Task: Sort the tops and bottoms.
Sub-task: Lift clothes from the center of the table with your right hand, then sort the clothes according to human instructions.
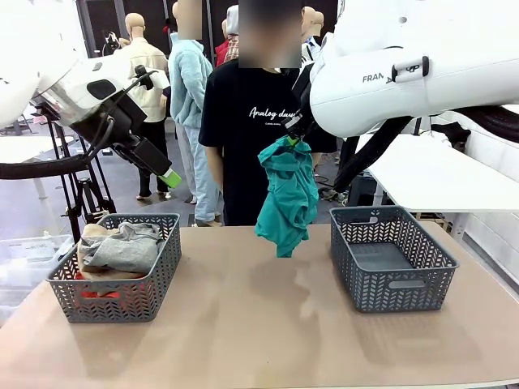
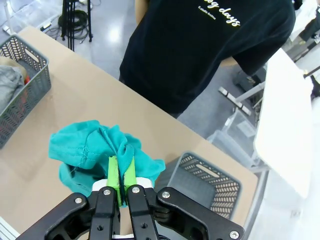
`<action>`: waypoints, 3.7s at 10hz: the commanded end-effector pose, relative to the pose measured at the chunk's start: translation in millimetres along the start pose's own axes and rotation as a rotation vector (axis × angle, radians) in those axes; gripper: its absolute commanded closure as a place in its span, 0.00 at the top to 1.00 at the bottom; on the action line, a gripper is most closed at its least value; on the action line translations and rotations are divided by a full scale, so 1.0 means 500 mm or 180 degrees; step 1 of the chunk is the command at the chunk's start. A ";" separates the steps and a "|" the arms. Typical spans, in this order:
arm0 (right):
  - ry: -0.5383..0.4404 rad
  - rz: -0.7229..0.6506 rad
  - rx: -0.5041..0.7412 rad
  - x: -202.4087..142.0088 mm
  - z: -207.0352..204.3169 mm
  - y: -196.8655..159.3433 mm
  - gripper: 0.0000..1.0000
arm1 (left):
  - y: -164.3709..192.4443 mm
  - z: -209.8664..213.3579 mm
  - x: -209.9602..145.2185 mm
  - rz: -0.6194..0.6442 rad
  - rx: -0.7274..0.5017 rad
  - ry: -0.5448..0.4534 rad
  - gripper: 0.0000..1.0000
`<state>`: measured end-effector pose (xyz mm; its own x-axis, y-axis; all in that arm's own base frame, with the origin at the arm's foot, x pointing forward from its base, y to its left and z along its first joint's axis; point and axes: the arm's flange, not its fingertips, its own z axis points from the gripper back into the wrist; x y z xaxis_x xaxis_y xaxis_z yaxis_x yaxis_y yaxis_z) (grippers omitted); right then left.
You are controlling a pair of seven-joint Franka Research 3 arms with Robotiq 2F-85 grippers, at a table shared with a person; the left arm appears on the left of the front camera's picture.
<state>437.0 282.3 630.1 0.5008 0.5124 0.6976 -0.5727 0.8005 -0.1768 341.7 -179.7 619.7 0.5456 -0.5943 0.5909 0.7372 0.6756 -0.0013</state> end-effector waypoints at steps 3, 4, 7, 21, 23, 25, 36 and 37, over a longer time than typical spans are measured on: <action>0.0027 -0.0024 -0.0033 0.004 0.006 -0.002 0.00 | 0.001 0.001 -0.002 0.0022 -0.0003 -0.0008 1.00; 0.0027 -0.0024 -0.0033 0.004 0.006 -0.002 0.00 | 0.001 0.001 -0.002 0.0022 -0.0003 -0.0008 1.00; 0.0027 -0.0024 -0.0033 0.004 0.006 -0.002 0.00 | 0.001 0.001 -0.002 0.0022 -0.0003 -0.0008 1.00; 0.0027 -0.0024 -0.0033 0.004 0.006 -0.002 0.00 | 0.001 0.001 -0.002 0.0022 -0.0003 -0.0008 1.00; 0.0027 -0.0024 -0.0033 0.004 0.006 -0.002 0.00 | 0.001 0.001 -0.002 0.0022 -0.0003 -0.0008 1.00; 0.0027 -0.0024 -0.0033 0.004 0.006 -0.002 0.00 | 0.001 0.001 -0.002 0.0022 -0.0003 -0.0008 1.00; 0.0027 -0.0024 -0.0033 0.004 0.006 -0.002 0.00 | 0.061 0.123 -0.030 -0.0142 0.0130 -0.0026 1.00; 0.0027 -0.0024 -0.0033 0.004 0.006 -0.002 0.00 | 0.077 0.147 -0.041 -0.0136 0.0215 -0.0026 1.00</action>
<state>437.3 281.7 630.4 0.5012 0.5115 0.6979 -0.5718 0.8012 -0.1766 329.6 -124.6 662.1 0.5216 -0.5919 0.6145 0.7267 0.6856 0.0436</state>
